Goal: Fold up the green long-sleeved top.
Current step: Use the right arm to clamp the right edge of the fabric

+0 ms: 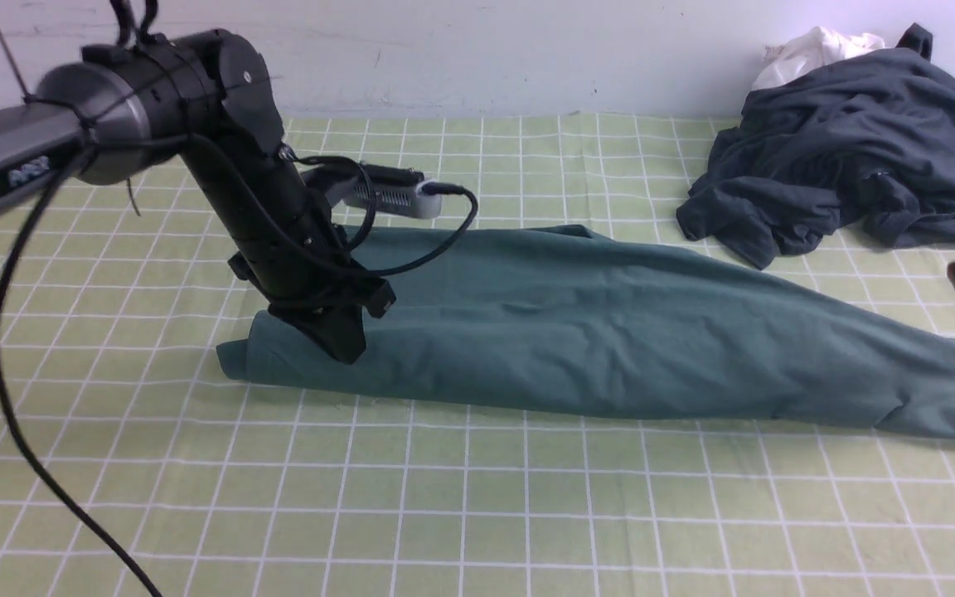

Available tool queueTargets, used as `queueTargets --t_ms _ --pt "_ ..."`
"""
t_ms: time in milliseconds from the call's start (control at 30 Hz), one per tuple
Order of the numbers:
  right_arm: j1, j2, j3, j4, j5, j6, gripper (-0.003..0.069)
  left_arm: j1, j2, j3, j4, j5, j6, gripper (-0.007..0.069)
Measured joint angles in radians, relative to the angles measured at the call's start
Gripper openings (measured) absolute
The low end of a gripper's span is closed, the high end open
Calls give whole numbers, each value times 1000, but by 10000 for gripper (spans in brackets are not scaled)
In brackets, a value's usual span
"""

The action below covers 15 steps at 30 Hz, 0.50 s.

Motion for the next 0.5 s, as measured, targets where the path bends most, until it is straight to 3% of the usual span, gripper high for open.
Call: queueTargets --t_ms 133,267,400,500 --pt "-33 -145 50 156 -70 -38 -13 8 -205 102 -2 -1 0 37" --pt "-153 -187 165 363 -120 -140 27 8 -451 246 -20 -48 0 37" --pt "-260 -160 279 524 -175 -201 128 8 -649 433 -30 -170 0 37" --pt "-318 -111 330 618 -231 -234 299 8 -798 648 -23 -331 0 37"
